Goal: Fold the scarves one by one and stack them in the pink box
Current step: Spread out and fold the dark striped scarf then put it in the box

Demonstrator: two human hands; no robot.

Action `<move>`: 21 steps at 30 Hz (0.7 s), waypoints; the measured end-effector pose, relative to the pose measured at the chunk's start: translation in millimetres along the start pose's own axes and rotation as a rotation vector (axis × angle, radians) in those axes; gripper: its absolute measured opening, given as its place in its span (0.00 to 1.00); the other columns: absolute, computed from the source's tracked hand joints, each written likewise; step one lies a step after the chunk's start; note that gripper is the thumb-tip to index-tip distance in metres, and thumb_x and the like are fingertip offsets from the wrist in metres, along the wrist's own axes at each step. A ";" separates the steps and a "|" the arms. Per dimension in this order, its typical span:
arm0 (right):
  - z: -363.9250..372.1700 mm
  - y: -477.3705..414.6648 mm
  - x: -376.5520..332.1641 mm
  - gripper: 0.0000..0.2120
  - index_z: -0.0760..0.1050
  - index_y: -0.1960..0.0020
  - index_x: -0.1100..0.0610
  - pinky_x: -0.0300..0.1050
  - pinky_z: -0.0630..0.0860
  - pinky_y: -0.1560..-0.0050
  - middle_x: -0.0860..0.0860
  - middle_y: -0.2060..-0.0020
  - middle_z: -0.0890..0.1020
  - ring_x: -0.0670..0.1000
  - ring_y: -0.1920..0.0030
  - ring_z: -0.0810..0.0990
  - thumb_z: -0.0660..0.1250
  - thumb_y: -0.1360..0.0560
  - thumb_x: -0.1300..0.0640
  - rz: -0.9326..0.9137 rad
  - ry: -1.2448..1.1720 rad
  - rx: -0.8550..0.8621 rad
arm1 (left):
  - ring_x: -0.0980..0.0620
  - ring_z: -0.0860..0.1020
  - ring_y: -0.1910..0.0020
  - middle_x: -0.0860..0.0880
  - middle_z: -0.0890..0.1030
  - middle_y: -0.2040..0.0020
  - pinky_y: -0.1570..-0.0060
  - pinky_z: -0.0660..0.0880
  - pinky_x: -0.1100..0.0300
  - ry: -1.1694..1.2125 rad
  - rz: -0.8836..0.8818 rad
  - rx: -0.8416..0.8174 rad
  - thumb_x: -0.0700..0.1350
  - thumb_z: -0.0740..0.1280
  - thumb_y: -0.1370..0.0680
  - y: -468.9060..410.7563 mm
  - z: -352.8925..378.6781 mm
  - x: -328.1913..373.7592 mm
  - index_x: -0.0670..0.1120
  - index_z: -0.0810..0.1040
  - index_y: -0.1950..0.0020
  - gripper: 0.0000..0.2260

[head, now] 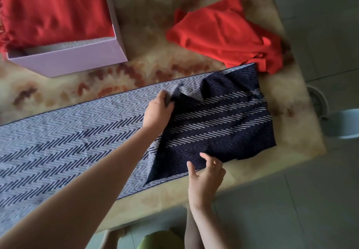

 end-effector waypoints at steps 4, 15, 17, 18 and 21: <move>2.8 -3.7 -29.5 0.16 0.79 0.50 0.53 0.42 0.64 0.47 0.51 0.49 0.76 0.54 0.49 0.72 0.76 0.35 0.65 -0.253 -0.011 -0.024 | 0.44 0.72 0.55 0.41 0.74 0.54 0.63 0.58 0.58 0.243 -0.201 0.109 0.38 0.59 0.22 -1.3 -31.3 -28.9 0.41 0.68 0.48 0.03; 53.9 -121.8 -176.6 0.19 0.78 0.41 0.54 0.50 0.65 0.40 0.49 0.45 0.79 0.58 0.44 0.70 0.72 0.31 0.63 -0.798 0.087 -0.378 | 0.50 0.75 0.43 0.48 0.76 0.41 0.47 0.72 0.56 0.305 -0.283 0.150 0.56 0.69 0.26 42.0 -42.9 -73.2 0.46 0.68 0.36 0.23; 72.0 -122.9 -200.9 0.19 0.78 0.40 0.54 0.48 0.63 0.39 0.49 0.45 0.79 0.57 0.43 0.69 0.72 0.31 0.63 -0.862 0.118 -0.480 | 0.48 0.74 0.40 0.47 0.75 0.39 0.46 0.71 0.54 0.192 -0.295 0.155 0.56 0.71 0.28 57.9 -38.0 -79.3 0.45 0.66 0.35 0.27; 81.6 -121.4 -209.9 0.19 0.78 0.40 0.54 0.46 0.62 0.39 0.49 0.45 0.79 0.57 0.44 0.69 0.72 0.31 0.63 -0.883 0.128 -0.533 | 0.47 0.73 0.39 0.46 0.75 0.39 0.47 0.71 0.54 0.137 -0.294 0.161 0.53 0.71 0.27 64.1 -36.2 -84.6 0.45 0.66 0.35 0.26; 107.1 -112.1 -227.8 0.19 0.77 0.38 0.54 0.42 0.59 0.41 0.50 0.45 0.79 0.56 0.43 0.67 0.71 0.29 0.61 -0.917 0.181 -0.677 | 0.46 0.73 0.38 0.45 0.76 0.39 0.45 0.71 0.53 0.035 -0.307 0.168 0.50 0.69 0.25 72.7 -35.2 -100.2 0.45 0.66 0.32 0.25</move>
Point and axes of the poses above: each hand's wrist, its own y-axis away from the middle knuckle, its own z-axis out of the palm, x = y × z, the point moved 7 cm from there along -y, towards the middle knuckle
